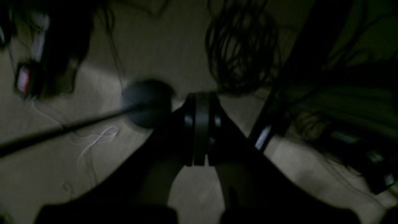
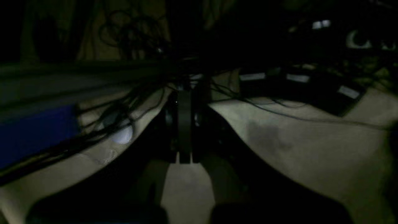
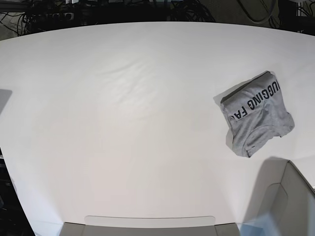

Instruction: Fold the T-shirt properly

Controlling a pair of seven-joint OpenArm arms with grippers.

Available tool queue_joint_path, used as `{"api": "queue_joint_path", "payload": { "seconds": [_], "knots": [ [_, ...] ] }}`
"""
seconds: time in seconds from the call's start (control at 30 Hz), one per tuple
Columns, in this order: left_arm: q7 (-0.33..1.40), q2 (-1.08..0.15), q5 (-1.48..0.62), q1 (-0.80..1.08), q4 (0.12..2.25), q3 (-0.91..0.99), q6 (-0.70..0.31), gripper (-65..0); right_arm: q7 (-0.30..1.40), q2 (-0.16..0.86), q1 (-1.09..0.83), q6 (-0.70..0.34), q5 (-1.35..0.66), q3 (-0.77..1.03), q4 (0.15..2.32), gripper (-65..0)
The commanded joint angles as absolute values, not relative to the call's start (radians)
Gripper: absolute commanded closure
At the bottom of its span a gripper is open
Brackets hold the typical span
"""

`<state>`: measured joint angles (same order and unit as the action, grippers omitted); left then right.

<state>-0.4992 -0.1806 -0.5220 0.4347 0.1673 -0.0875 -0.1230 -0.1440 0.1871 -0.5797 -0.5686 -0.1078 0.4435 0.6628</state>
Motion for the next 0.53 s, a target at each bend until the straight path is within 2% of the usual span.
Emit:
{"api": "queue_joint_path", "payload": {
  "seconds": [0.0, 0.03, 0.13, 0.23, 0.4, 0.5],
  "knots": [
    [-0.510, -0.186, -0.524, 0.404, 0.082, -0.090, -0.128, 0.0, -0.153, 0.217, -0.553, -0.576, -0.094, 0.449, 0.607, 0.0],
    [-0.512, -0.186, -0.524, 0.363, 0.013, -0.090, -0.128, 0.0, -0.154, 0.229, -0.513, -0.575, -0.070, 0.453, 0.542, 0.0],
    [-0.507, -0.188, -0.524, 0.265, 0.000, -0.090, -0.128, 0.0, -0.154, 0.277, -0.401, -0.518, -0.005, 0.455, 0.349, 0.0],
    [-0.478, -0.188, -0.522, 0.188, 0.000, -0.105, -0.128, 0.0, -0.179, 0.305, -0.306, -0.348, 0.061, 0.446, 0.197, 0.0],
    [-0.208, -0.186, -0.524, 0.105, 0.000, -0.249, -0.128, 0.0, -0.272, 0.298, -0.232, -0.012, 0.262, 0.444, 0.104, 0.0],
    [-0.171, -0.176, -0.527, 0.107, 0.000, -0.282, -0.125, -2.5, -0.271, 0.282, -0.199, 0.099, 0.335, 0.449, 0.074, 0.0]
  ]
}}
